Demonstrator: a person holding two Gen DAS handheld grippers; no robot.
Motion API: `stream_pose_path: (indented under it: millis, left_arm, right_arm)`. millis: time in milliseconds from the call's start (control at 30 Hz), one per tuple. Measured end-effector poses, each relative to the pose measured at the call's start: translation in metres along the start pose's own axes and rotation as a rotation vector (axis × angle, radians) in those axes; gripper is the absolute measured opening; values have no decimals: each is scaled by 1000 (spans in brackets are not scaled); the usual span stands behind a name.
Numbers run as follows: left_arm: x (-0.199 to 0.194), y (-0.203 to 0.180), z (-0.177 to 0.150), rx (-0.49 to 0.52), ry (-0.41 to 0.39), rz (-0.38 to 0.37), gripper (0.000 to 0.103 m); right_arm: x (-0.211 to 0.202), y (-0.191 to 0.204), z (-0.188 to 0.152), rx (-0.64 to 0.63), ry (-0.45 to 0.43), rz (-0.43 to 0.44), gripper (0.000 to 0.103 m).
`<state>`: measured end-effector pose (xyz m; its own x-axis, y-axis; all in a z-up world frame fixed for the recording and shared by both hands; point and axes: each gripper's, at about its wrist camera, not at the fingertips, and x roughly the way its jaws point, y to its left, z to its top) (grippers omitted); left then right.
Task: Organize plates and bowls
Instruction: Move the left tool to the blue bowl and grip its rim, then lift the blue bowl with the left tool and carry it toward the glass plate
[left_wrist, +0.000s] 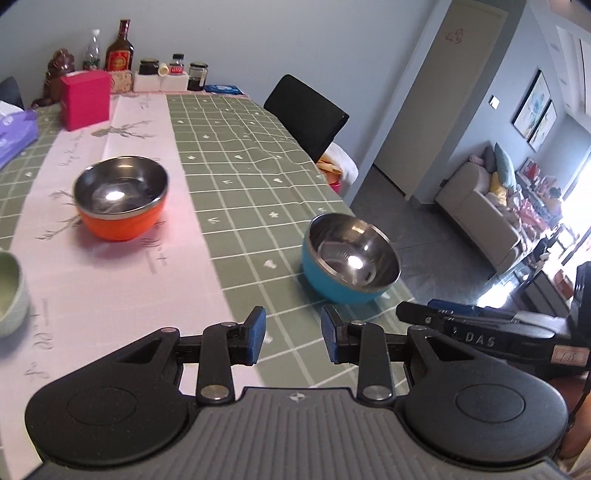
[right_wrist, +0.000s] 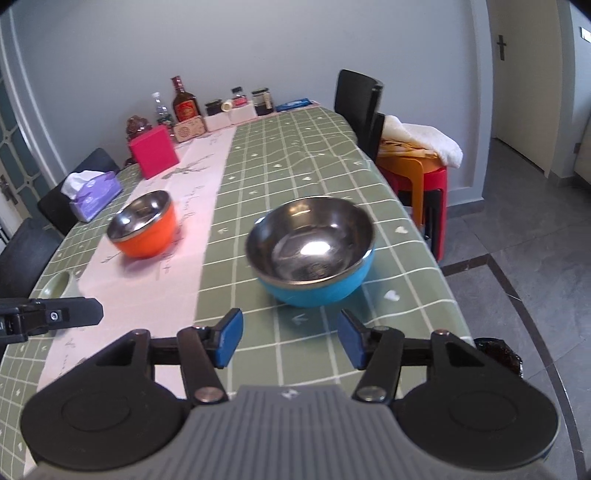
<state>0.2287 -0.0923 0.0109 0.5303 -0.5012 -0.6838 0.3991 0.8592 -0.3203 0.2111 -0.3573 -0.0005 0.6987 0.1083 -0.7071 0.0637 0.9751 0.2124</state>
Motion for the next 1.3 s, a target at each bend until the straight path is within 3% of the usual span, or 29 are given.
stream_pose_path:
  millis: [200,500,733,900,933,1033,1300]
  left_arm:
    - [41,-2,28,-39,3,-12,36]
    - [107,-5,44,-72,83,-9,36]
    - [136,-10,44,-71,121,9,39]
    - [147,-12,41,-55,151,11,38]
    - [147,-14,41,-45,153,11,32]
    - [148,-19,40,-8,157,38,26]
    - [125,-25,40,11,177,80,24]
  right_arm:
    - [21,-22,26,51,41,-36,57]
    - [63,-46,51,140,132,-58,56]
    - [84,-45,56,156,181,-43,42]
    - [89,-44,57,150,191,-50,31]
    - [90,-44,57,150,193,-50,27]
    - [90,-45,56,149,190,-61,19]
    - [74,-36,57,146,181,-39,17]
